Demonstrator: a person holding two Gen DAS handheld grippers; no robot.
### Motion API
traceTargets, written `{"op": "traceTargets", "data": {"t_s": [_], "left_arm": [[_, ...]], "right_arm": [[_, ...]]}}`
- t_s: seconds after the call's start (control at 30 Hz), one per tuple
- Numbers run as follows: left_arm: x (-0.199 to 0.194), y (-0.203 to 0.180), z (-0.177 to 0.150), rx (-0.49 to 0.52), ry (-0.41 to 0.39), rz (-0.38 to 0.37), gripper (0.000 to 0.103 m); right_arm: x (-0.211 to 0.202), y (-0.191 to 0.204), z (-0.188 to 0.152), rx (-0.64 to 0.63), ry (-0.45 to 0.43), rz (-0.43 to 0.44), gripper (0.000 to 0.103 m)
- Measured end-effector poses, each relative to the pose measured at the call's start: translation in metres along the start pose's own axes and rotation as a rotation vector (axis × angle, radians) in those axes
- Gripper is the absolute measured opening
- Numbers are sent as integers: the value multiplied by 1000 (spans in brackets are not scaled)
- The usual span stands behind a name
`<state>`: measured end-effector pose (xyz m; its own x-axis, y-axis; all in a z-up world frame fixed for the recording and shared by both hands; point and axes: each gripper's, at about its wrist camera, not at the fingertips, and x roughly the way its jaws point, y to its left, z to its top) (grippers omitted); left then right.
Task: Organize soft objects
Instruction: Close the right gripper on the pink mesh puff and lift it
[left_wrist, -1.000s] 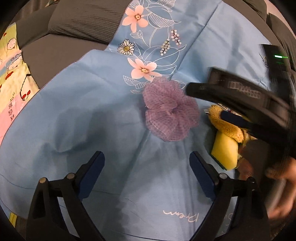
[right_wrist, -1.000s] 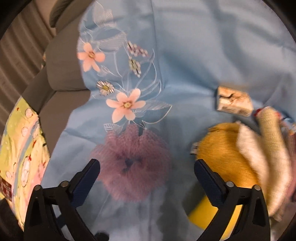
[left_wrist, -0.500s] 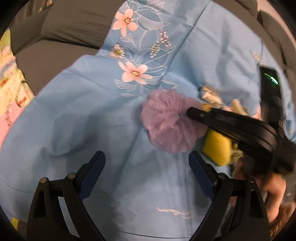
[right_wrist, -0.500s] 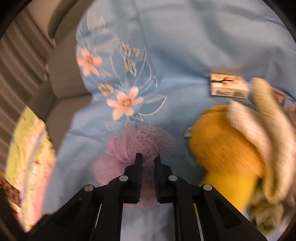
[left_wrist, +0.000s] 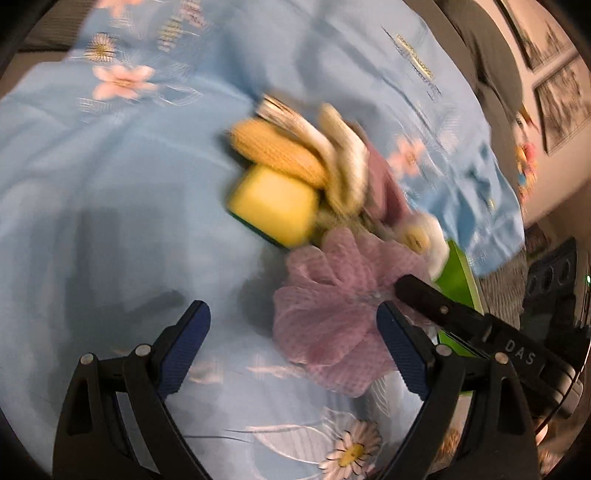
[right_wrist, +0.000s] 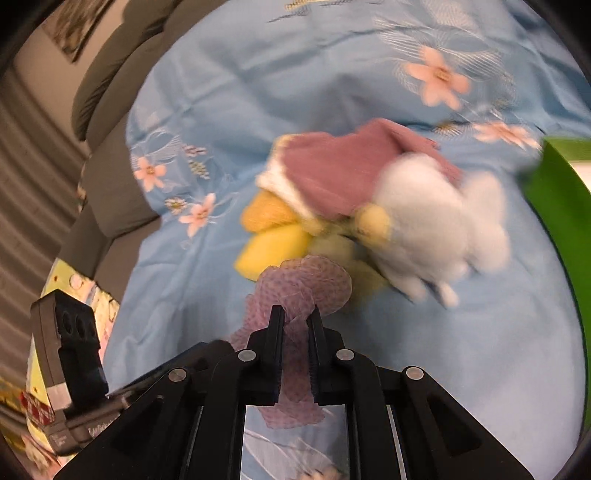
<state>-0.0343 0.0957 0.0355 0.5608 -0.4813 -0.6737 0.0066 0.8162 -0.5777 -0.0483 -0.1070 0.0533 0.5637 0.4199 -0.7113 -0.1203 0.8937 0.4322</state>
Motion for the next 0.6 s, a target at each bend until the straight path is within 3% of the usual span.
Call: {"op": "traceTargets", "data": {"t_s": [0.1, 0.33, 0.4, 0.53, 0.6], "left_arm": [[18, -23, -16, 64, 52, -31, 86], [46, -50, -34, 107, 71, -56, 29], [47, -55, -34, 98, 56, -79, 18], [36, -78, -28, 100, 6, -167, 14], [28, -90, -26, 115, -28, -176, 14]], "right_arm": [[1, -20, -4, 48, 17, -29, 13], [-2, -46, -9, 112, 45, 40, 13], [-12, -50, -7, 123, 25, 61, 13], [-39, -52, -1, 118, -41, 110, 13], [-57, -54, 3, 121, -94, 119, 13]]}}
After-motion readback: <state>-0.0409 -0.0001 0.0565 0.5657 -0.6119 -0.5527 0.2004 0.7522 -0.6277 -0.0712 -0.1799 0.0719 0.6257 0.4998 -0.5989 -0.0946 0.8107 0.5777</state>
